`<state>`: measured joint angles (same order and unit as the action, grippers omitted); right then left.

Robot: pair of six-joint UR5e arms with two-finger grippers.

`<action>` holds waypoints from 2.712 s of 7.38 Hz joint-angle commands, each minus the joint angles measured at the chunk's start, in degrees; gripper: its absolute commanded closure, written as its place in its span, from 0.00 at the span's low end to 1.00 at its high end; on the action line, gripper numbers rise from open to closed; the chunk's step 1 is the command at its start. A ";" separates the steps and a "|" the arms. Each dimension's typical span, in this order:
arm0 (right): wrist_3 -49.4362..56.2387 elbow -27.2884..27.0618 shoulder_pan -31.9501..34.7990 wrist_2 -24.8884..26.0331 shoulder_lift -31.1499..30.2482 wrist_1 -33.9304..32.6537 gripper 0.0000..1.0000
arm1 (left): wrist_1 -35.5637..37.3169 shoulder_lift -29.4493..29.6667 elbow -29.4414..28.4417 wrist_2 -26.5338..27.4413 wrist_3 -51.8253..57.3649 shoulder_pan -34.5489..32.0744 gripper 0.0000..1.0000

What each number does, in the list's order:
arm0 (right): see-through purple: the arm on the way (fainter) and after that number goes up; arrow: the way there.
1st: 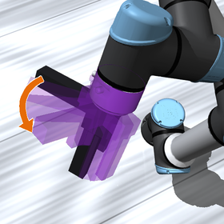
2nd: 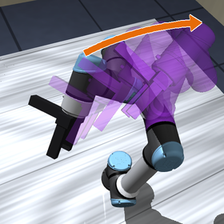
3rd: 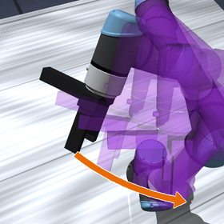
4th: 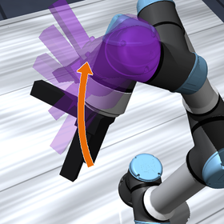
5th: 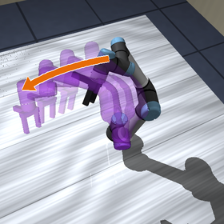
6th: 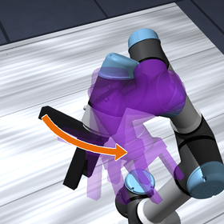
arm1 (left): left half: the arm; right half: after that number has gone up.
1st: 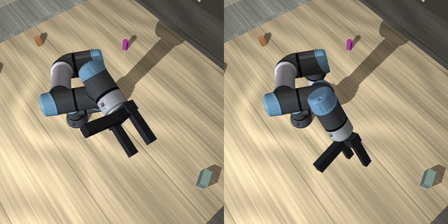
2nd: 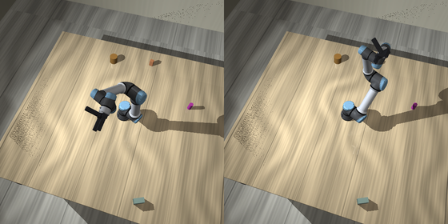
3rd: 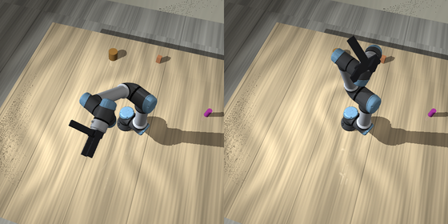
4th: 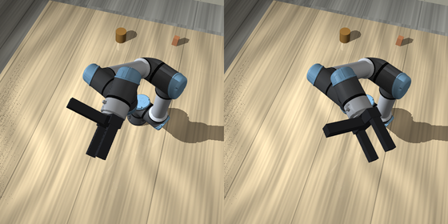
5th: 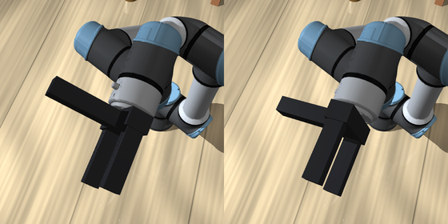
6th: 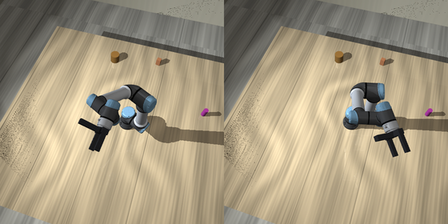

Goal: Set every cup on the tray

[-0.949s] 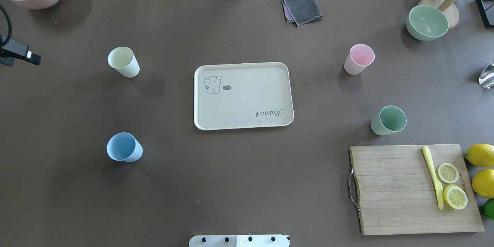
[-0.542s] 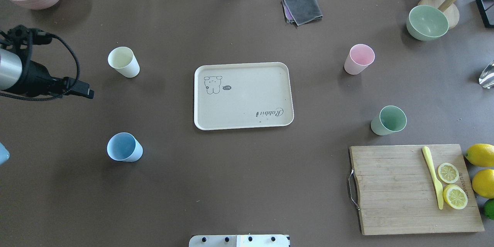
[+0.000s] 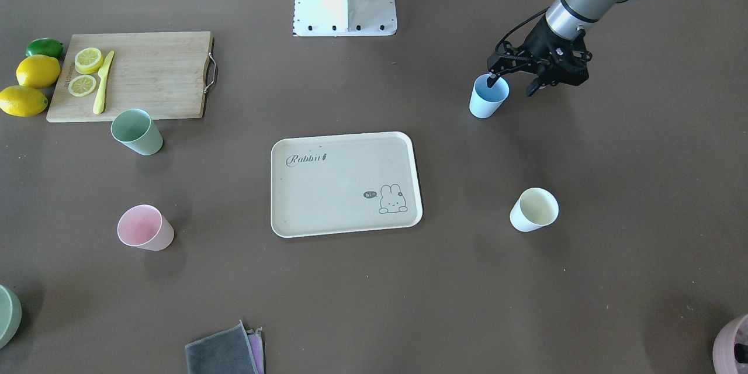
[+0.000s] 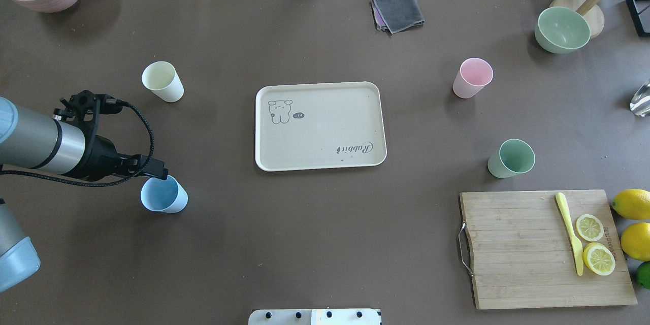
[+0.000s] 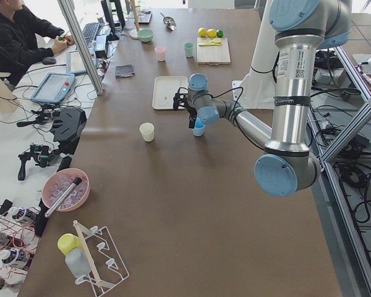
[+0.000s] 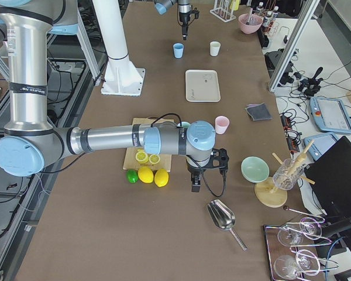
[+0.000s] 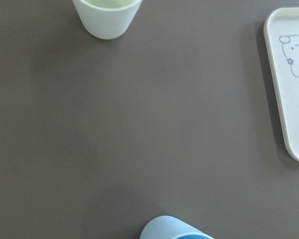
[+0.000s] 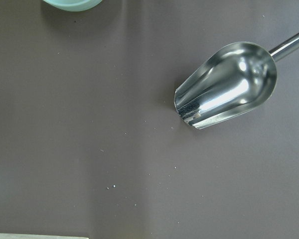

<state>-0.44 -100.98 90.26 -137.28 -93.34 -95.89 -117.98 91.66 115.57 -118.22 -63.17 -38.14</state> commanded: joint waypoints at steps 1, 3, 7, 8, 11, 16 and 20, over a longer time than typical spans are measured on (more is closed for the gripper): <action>0.00 0.00 0.00 0.00 -0.08 0.00 0.00 | -0.67 -0.61 -0.69 0.01 -0.37 0.96 0.04; -0.18 0.00 0.00 -0.18 -0.08 -0.09 0.00 | -0.76 -0.61 -1.66 0.19 -0.11 0.96 0.08; -19.63 -5.72 -9.89 -1.23 0.01 6.54 0.00 | -2.59 -0.43 -4.11 0.27 -0.19 0.96 0.10; -29.17 -5.63 -14.19 -0.62 0.00 13.46 0.00 | -3.65 -0.43 -5.08 0.27 -0.19 1.05 0.10; -37.18 -5.45 -20.47 2.10 0.53 19.16 0.00 | -3.84 -0.34 -5.18 0.27 -0.46 2.54 0.49; -39.55 -5.63 -22.58 2.37 2.64 19.25 0.00 | -3.66 2.45 -2.55 0.27 -4.58 1.85 1.00; -41.12 -5.72 -28.28 7.46 3.70 21.43 0.00 | 7.55 21.49 -8.59 2.54 -10.92 1.22 1.00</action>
<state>-40.37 -106.69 64.18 -131.17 -89.95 -75.74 -115.33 106.48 109.24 -117.32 -72.99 -37.00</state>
